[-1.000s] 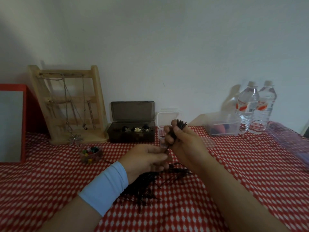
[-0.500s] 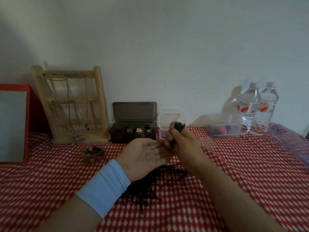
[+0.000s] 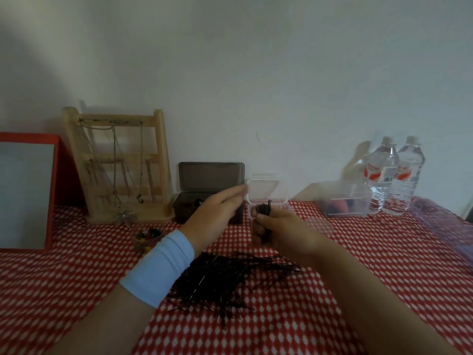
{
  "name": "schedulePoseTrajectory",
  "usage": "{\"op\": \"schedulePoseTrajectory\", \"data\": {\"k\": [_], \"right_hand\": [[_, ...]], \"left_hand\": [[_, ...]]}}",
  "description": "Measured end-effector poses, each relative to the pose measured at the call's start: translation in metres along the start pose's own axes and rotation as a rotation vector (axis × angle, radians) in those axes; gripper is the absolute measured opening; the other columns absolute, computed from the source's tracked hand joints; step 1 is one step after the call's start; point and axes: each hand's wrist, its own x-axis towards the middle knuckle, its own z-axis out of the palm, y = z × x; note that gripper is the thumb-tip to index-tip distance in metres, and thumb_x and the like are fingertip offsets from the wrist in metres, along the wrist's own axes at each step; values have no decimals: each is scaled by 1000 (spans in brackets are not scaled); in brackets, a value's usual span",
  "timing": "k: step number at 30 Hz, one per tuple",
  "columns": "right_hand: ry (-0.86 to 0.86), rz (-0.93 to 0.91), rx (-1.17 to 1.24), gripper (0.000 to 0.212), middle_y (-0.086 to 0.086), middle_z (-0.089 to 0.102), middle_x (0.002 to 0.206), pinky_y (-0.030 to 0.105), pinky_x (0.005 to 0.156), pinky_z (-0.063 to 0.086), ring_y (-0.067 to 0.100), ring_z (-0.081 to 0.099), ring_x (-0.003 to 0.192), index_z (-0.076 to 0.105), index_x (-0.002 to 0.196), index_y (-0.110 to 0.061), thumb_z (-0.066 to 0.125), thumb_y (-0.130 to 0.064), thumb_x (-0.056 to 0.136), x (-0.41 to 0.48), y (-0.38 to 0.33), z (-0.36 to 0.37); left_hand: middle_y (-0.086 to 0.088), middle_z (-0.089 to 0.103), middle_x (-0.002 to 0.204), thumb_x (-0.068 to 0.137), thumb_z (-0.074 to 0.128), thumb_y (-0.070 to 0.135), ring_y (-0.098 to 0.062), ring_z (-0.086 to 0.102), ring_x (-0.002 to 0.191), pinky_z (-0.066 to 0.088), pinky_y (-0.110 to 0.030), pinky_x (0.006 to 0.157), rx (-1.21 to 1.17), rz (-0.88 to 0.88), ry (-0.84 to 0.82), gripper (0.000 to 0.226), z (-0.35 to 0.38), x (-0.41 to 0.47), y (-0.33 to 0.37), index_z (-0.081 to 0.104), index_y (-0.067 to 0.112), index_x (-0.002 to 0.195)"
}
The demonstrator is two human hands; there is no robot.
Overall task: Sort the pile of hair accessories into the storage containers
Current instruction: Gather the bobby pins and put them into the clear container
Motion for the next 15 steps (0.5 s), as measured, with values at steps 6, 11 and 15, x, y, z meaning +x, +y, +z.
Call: {"op": "schedulePoseTrajectory", "data": {"k": [6, 11, 15], "right_hand": [[-130, 165, -25, 19, 5, 47, 74, 31, 62, 43, 18, 46, 66, 54, 97, -10, 38, -9, 106, 2, -22, -7], [-157, 249, -115, 15, 6, 51, 76, 31, 62, 43, 18, 49, 65, 55, 104, -7, 40, -8, 105, 14, -23, -24], [0, 203, -418, 15, 5, 57, 78, 27, 62, 48, 14, 55, 65, 58, 107, -7, 44, -11, 105, 31, -42, -37]], "left_hand": [[12, 58, 136, 104, 41, 25, -1, 51, 126, 33, -31, 116, 413, 191, -197, 34, 2, 15, 10, 59, 27, 133], [6, 51, 144, 87, 48, 55, -10, 46, 132, 29, -36, 118, 319, 120, -276, 58, -3, 33, 3, 43, 37, 142], [4, 48, 147, 83, 47, 61, -9, 43, 135, 29, -38, 118, 210, 130, -162, 55, -6, 50, 0, 40, 47, 136]]}}
